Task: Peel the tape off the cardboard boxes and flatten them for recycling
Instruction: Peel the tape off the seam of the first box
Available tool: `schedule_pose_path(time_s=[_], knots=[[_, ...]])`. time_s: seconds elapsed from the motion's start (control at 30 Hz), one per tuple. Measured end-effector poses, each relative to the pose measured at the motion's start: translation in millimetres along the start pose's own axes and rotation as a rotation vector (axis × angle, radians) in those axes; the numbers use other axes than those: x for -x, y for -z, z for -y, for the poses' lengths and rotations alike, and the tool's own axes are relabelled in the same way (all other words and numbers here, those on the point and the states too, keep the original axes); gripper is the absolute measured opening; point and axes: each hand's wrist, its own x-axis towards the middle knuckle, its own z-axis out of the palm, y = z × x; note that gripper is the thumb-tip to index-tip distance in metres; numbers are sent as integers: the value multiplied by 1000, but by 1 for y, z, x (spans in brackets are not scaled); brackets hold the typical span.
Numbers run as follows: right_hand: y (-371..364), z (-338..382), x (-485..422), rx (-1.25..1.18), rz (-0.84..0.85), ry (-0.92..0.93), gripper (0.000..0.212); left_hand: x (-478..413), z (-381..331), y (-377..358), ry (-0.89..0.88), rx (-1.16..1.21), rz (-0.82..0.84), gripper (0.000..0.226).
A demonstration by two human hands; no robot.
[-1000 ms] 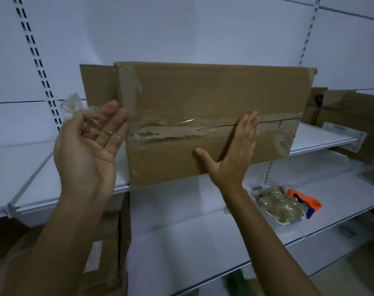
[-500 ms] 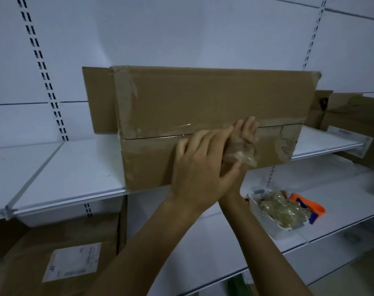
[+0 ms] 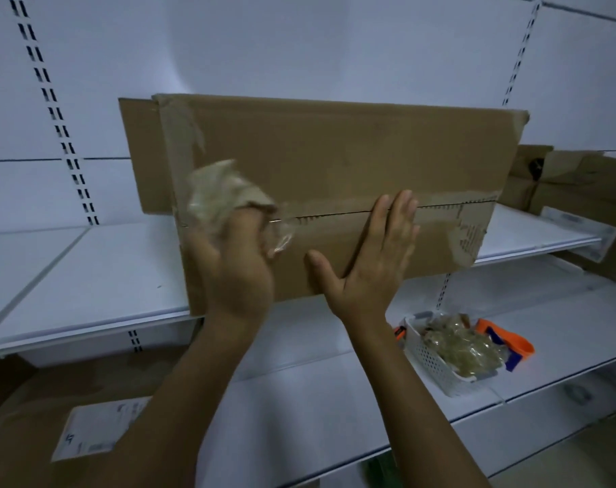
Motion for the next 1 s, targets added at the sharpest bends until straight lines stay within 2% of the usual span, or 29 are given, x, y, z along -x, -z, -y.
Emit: schedule_pose_path(time_s=[0.07,0.13,0.2,0.27,0.33,0.4,0.47,0.53,0.6,0.67,0.7,0.87,0.93,1.0], knots=[[-1,1,-3,-37,-29,10,94,-5,-2,35,-7,47,-58,21],[-4,2,-3,-48,-28,7,94,-4,-7,65,-85,-170,-63,23],[-5,2,-2,-41,-35,18,94,0,-15,79,-248,-445,85,15],[-3,4,-1,-57,-26,3,95,1,-29,88,-388,-622,191,12],[-2,6,-2,-75,-23,-15,96,0,-36,104,-493,-790,185,24],[-1,6,-2,-76,-13,-13,96,0,-40,121,-510,-903,183,39],[-1,4,-1,-63,-3,0,95,-2,-36,136,-480,-996,236,45],[1,6,-2,-55,11,-18,92,-8,-29,141,-408,-1071,334,45],[3,22,-2,-119,-13,-128,84,-13,-21,139,-307,-1119,426,48],[5,54,-5,-252,-108,-290,71,-12,-14,137,-271,-1096,439,45],[7,73,-9,-298,-149,-310,66,-10,-12,136,-250,-1032,427,41],[0,156,-63,-338,-120,35,46,-12,-15,137,14,-592,521,28],[-9,170,-77,-306,-148,56,35,-15,-23,136,192,-359,464,23],[-13,173,-77,-262,-163,75,28,-22,-29,137,295,-256,370,18]])
